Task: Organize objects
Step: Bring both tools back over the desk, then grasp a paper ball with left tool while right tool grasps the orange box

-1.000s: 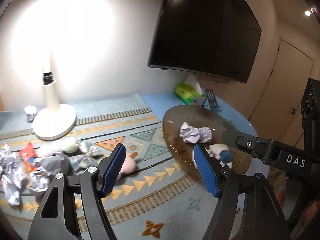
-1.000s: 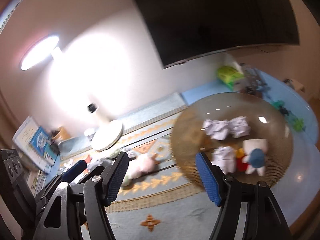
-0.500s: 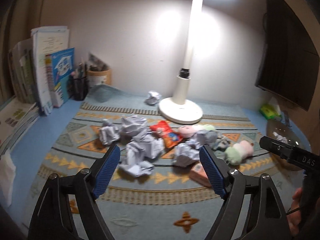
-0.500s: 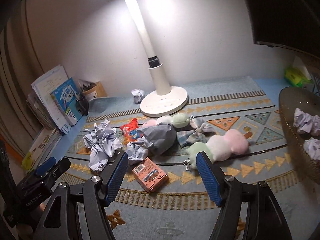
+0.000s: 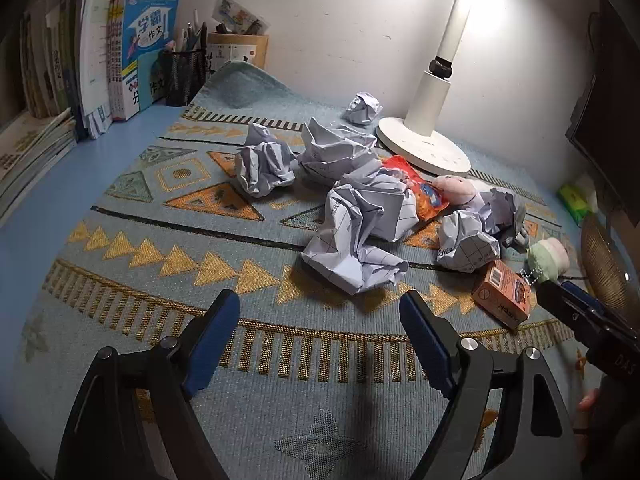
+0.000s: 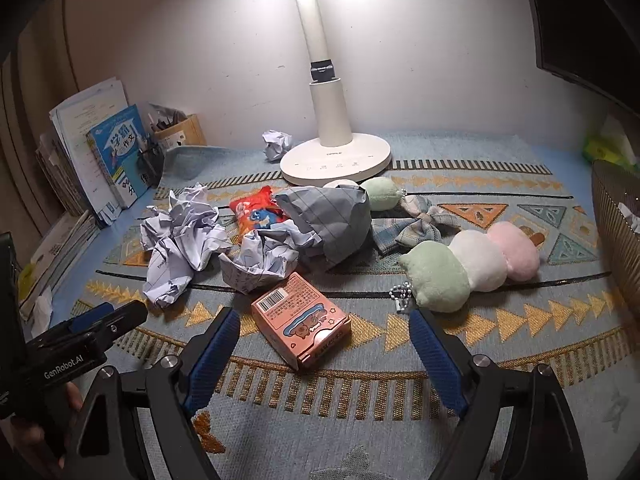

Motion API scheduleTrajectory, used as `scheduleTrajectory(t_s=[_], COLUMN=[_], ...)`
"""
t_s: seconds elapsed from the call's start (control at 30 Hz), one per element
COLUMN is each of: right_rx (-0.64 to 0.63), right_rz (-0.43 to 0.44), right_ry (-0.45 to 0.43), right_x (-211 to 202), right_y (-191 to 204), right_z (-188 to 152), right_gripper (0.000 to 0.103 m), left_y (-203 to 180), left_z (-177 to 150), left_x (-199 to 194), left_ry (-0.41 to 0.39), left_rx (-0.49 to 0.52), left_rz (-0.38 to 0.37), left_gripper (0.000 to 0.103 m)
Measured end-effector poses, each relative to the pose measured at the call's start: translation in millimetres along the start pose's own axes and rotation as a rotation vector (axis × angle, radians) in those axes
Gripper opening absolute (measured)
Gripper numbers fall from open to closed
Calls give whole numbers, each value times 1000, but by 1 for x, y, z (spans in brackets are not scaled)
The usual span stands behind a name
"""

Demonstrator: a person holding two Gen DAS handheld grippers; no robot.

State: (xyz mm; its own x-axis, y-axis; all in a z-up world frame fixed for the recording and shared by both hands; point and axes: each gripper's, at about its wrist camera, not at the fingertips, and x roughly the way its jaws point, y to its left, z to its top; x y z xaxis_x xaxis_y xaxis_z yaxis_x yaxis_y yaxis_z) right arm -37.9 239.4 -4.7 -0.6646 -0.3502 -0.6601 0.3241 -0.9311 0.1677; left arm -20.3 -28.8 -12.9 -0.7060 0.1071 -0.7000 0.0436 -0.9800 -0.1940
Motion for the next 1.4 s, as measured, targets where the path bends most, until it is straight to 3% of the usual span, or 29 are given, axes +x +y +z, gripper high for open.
scheduleTrajectory(t_s=[0.63,0.7,0.83,0.93,1.07,1.13,1.2,1.23,1.33,1.4], right_rx=[23,11,-18,-7,-91,-164,-220,-231,-273,-286], right_rz=[-7,1,49,54,14,-20,-34,-16,4,12], right_ry=[0,22,145,178,221,260,260,256,231,220], right_x=[1,4,26,33,46,59,65,67,63,60], right_y=[-5,-3,1,-1,11,20,29,31,38,41], right_z=[2,2,3,4,8,10,12,13,11,9], right_gripper=[87,87,88,88,90,93,93,91,70,59], left_y=[-1,0,-1,-9,-34,-36,-33,-33,-30,-26], left_z=[1,1,2,8,21,26,33,35,39,39], left_x=[-2,-1,4,9,24,28,38,44,53,57], left_ry=[3,7,39,63,74,48,95,113,96,132], left_rx=[2,0,8,75,320,346,318,317,304,272], left_rz=[-13,-17,-17,-37,146,97,33,20,23,-26], left_gripper=[81,81,81,81,85,85,85,85,84,70])
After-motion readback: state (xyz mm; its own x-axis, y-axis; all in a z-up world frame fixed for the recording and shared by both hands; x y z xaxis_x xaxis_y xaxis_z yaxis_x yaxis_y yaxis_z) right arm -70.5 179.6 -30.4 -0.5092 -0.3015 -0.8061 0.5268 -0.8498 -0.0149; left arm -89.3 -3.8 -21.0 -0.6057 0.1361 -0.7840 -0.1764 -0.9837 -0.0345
